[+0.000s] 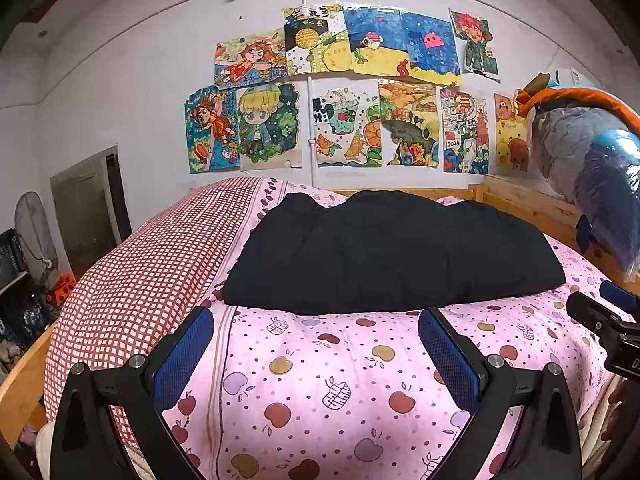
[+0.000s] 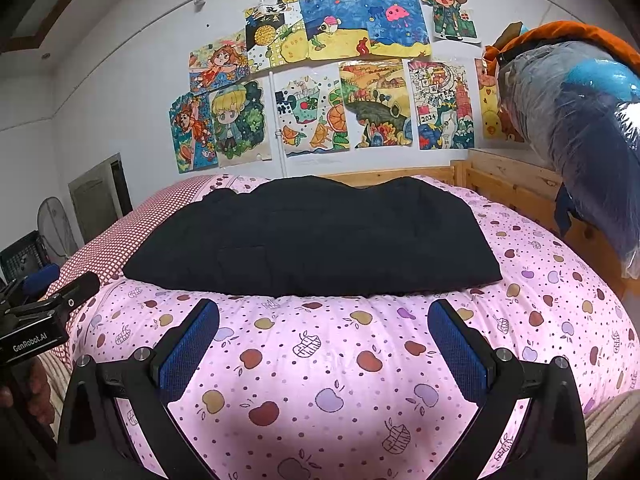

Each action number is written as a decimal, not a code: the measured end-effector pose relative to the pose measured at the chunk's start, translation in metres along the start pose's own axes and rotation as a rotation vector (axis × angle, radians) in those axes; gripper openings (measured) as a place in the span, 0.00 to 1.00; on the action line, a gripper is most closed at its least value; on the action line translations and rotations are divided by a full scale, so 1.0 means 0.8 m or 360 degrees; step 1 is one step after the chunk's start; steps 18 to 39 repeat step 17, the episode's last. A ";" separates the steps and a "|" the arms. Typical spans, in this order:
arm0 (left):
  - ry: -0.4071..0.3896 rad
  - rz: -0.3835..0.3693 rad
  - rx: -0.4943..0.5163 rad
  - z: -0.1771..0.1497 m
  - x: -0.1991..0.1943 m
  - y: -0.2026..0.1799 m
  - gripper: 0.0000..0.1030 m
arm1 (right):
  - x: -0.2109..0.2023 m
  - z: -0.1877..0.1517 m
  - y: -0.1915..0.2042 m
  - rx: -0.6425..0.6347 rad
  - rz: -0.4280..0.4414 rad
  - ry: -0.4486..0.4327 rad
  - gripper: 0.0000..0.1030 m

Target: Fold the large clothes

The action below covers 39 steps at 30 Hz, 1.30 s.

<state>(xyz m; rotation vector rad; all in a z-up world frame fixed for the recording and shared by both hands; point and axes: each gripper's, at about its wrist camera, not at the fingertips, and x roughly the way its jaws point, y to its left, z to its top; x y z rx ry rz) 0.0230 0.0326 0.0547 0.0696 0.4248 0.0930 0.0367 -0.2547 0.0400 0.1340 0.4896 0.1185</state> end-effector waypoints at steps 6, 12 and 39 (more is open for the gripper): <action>0.0024 0.0004 0.0001 0.000 0.006 0.002 1.00 | 0.000 0.000 0.000 0.0001 0.0000 0.0001 0.99; 0.0023 0.0014 0.0004 -0.001 0.006 0.002 1.00 | 0.000 0.000 -0.001 0.0001 0.0001 0.0000 0.99; 0.0026 0.0018 0.0011 0.000 0.006 0.001 1.00 | 0.000 0.000 0.000 0.0002 0.0002 0.0000 0.99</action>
